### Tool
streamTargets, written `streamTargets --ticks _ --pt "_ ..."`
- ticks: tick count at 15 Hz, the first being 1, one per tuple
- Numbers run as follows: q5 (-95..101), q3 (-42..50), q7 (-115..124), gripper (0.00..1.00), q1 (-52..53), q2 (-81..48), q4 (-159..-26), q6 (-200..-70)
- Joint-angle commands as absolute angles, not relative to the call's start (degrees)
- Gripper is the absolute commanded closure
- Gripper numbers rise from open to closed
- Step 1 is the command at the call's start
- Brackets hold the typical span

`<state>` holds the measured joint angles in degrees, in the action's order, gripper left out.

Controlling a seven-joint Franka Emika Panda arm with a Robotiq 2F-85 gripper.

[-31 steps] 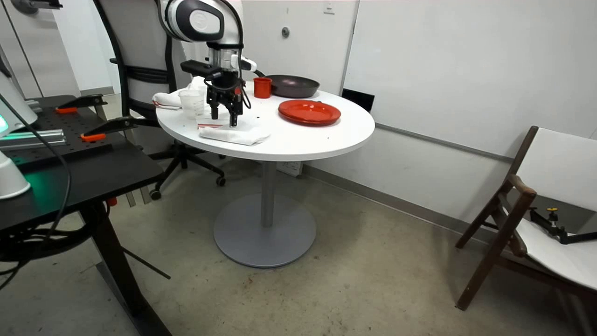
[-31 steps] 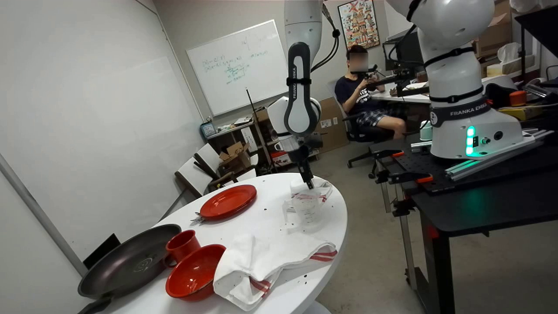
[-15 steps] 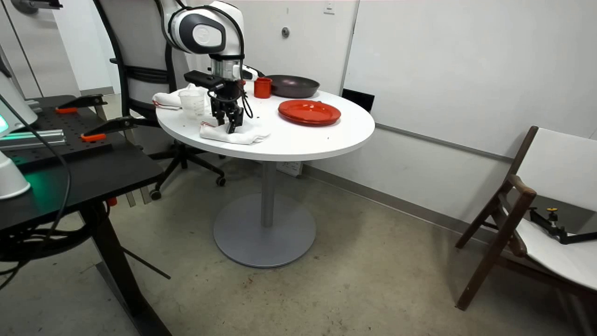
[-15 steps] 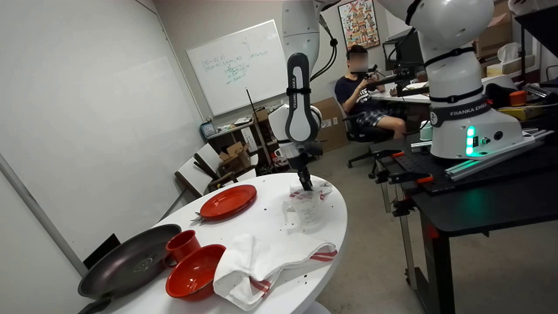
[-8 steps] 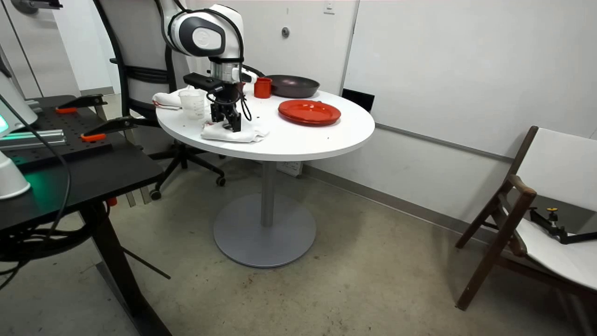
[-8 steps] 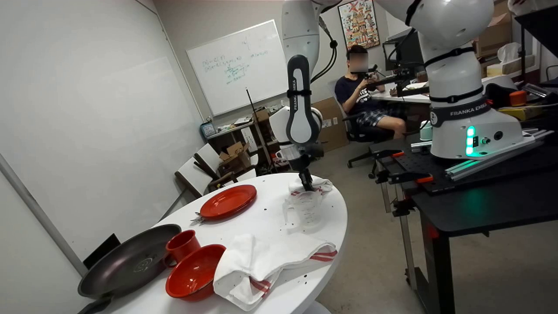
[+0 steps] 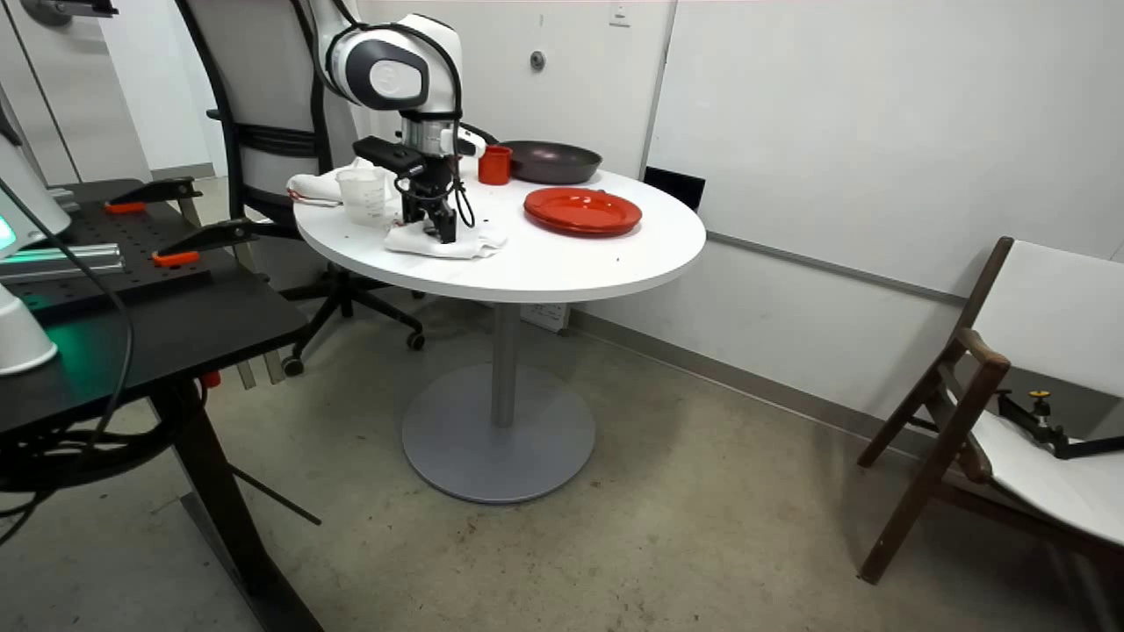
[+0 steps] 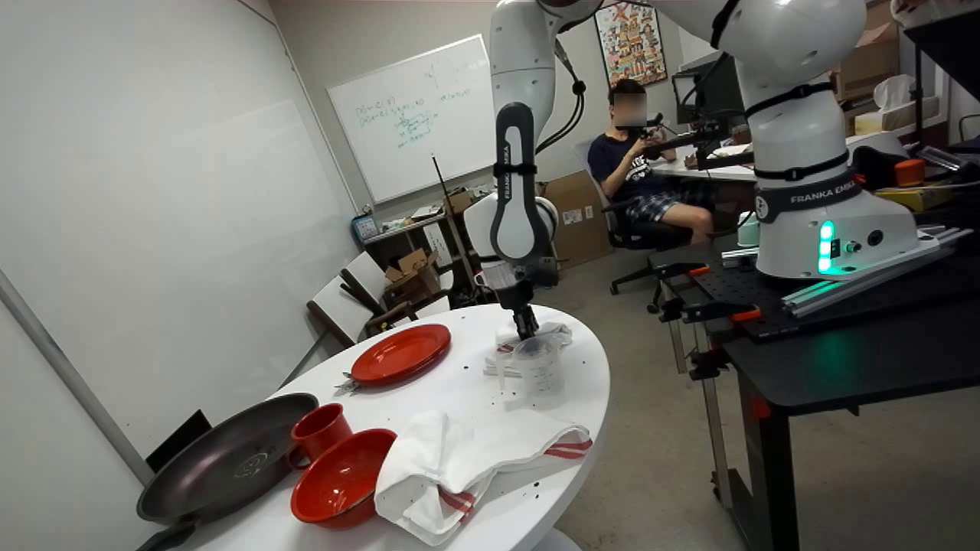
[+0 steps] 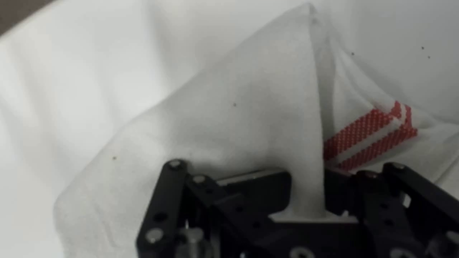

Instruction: Use the towel to wipe the table.

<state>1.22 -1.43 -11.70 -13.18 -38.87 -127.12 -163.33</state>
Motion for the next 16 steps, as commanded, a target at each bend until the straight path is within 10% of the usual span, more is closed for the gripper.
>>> streamTargets --ticks 1,16 --pt "-1.3 -4.7 -11.6 1.0 -13.8 -42.3 -122.8 -163.1" --pt "-3.9 -10.8 -12.3 1.0 -13.1 -47.5 -114.5 -162.4"
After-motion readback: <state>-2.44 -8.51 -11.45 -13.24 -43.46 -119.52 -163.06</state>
